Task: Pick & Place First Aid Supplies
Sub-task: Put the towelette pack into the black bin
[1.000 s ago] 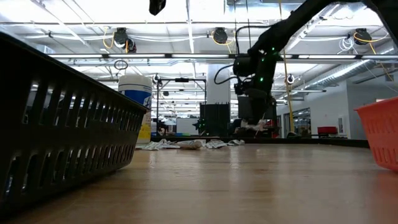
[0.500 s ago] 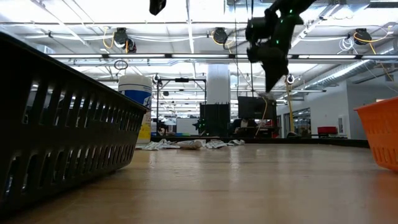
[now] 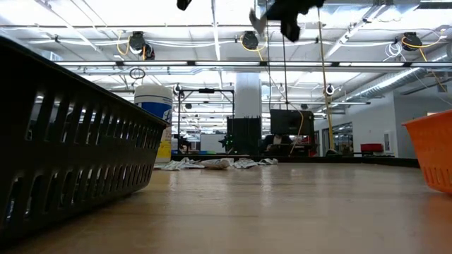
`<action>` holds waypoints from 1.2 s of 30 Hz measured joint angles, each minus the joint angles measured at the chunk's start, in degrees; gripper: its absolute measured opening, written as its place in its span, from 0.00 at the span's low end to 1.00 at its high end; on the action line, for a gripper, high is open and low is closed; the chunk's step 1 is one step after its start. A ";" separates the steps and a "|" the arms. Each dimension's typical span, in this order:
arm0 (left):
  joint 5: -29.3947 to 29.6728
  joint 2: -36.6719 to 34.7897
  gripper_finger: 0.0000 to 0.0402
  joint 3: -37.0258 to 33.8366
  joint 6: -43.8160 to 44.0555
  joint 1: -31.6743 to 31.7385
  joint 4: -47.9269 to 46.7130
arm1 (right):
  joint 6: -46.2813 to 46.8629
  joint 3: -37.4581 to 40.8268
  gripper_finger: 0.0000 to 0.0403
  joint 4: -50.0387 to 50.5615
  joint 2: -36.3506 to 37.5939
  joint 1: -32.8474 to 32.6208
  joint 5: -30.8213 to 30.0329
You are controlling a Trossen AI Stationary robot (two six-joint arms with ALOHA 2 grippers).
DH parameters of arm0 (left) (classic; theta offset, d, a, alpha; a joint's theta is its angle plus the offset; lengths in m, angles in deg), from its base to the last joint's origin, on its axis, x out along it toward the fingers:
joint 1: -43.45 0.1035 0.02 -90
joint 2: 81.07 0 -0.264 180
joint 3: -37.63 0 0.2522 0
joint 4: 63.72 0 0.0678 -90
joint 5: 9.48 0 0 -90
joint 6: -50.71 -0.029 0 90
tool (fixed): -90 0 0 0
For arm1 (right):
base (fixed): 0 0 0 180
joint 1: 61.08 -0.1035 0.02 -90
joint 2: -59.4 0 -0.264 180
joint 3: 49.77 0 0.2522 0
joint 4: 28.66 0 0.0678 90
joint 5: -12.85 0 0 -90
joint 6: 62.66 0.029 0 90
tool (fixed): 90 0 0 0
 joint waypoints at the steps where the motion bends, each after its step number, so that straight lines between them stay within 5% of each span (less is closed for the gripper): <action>1: -0.02 0.00 0.35 0.00 -1.05 -0.04 -0.06 | 1.16 0.00 0.00 -2.10 0.36 -0.83 1.24; 8: -0.02 0.00 0.35 0.00 -11.07 -0.51 -0.08 | 6.83 0.00 0.00 -11.21 0.98 -6.62 8.17; 18: 0.01 0.00 0.37 0.00 -27.20 -6.51 -0.13 | 9.27 -0.04 0.00 -14.73 -1.08 -10.80 8.52; 25: 5.54 0.02 0.50 0.00 -27.34 -8.54 -0.43 | 11.37 0.11 0.00 -16.22 -3.52 -13.64 10.78; 36: 1.72 1.11 0.58 -0.07 -24.63 -11.73 -0.70 | 11.89 -0.02 0.00 -17.88 -3.98 -15.05 10.69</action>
